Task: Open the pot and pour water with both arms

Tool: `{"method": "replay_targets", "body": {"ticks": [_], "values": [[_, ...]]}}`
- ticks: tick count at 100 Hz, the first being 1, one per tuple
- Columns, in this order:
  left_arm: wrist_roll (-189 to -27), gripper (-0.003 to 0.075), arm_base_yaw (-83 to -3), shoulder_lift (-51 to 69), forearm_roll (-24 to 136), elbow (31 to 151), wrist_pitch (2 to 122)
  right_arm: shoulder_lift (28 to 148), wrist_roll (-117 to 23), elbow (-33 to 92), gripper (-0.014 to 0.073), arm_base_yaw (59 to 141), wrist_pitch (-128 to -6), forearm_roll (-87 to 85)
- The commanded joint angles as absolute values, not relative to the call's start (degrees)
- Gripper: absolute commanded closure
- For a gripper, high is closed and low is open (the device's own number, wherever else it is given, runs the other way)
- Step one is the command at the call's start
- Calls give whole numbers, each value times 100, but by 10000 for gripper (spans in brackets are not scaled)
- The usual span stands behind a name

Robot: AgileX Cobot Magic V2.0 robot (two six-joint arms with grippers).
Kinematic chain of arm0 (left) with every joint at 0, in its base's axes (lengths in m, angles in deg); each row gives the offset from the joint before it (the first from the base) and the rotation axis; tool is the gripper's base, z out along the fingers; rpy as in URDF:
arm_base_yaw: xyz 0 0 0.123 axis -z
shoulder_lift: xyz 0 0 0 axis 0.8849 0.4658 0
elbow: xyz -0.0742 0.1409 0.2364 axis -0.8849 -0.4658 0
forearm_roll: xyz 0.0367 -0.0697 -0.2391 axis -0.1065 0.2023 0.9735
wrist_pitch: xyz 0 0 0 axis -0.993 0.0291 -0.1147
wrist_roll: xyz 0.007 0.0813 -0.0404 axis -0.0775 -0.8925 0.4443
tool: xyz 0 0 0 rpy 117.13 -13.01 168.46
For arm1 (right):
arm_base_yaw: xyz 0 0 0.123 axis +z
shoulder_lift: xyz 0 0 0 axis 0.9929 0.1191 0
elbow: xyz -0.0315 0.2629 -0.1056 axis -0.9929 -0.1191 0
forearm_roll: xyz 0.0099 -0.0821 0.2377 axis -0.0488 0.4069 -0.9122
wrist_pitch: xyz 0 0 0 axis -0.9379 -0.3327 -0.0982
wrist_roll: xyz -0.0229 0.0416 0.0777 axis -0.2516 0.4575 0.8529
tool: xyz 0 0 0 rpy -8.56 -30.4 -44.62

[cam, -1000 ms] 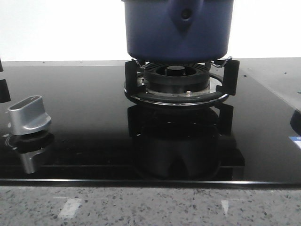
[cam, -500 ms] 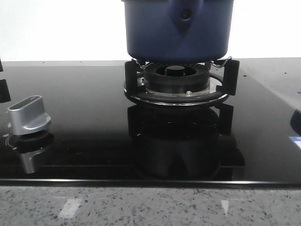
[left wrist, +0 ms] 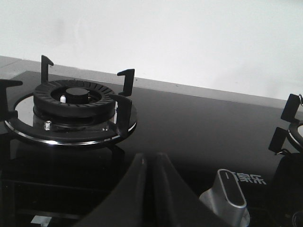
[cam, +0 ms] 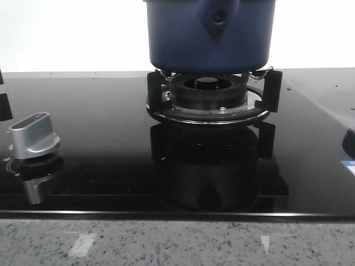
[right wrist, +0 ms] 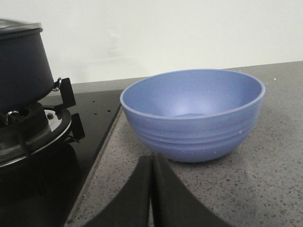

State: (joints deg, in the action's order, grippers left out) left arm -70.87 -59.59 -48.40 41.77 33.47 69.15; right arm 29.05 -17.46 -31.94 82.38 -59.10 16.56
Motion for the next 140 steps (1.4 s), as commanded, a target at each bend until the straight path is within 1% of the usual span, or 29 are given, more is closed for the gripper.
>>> {"method": "replay_targets", "body": {"ticks": [1, 15, 32, 46, 60, 65, 79, 89, 97, 112, 128, 140], "values": [[-7041, 741, -5918, -5001, 4243, 3163, 7411, 2782, -1764, -3339, 642, 8221, -5349, 1563], [-7041, 741, -5918, -5001, 4282, 3163, 7425, 2782, -1764, -3339, 642, 8221, -5289, 1239], [-7041, 741, -5918, -5001, 4894, 3163, 7443, 2782, -1764, -3339, 642, 8221, -5241, 457], [-7041, 741, -5918, -5001, 5733, 3163, 7492, 2782, -1764, -3339, 642, 8221, -5241, -508], [-7041, 741, -5918, -5001, 6991, 3173, 7604, 2782, -1764, -3222, 642, 8221, -5359, -1468], [-7041, 741, -5918, -5001, 7251, 3209, 7618, 2782, -1764, -3099, 642, 8221, -5503, -1504], [-7041, 741, -5918, -4973, 7240, 3471, 7362, 2841, -1778, -2489, 641, 8221, -6168, -1091], [-7091, 741, -5918, -4735, 7231, 3885, 7094, 3188, -1778, -1859, 641, 8221, -6864, -328], [-7198, 741, -5918, -4313, 6928, 4377, 6769, 3806, -1778, -1185, 641, 8221, -7625, 225], [-7929, 741, -5918, -3210, 6713, 5722, 6037, 4925, -1778, 39, 641, 8221, -8814, 391], [-8295, 740, -5918, -2063, 6782, 6994, 5213, 5590, -1948, 857, 641, 8221, -9245, 391], [-9332, 740, -5918, -1367, 7352, 7679, 4679, 5709, -2299, 1030, 638, 8244, -9296, 369]]}}
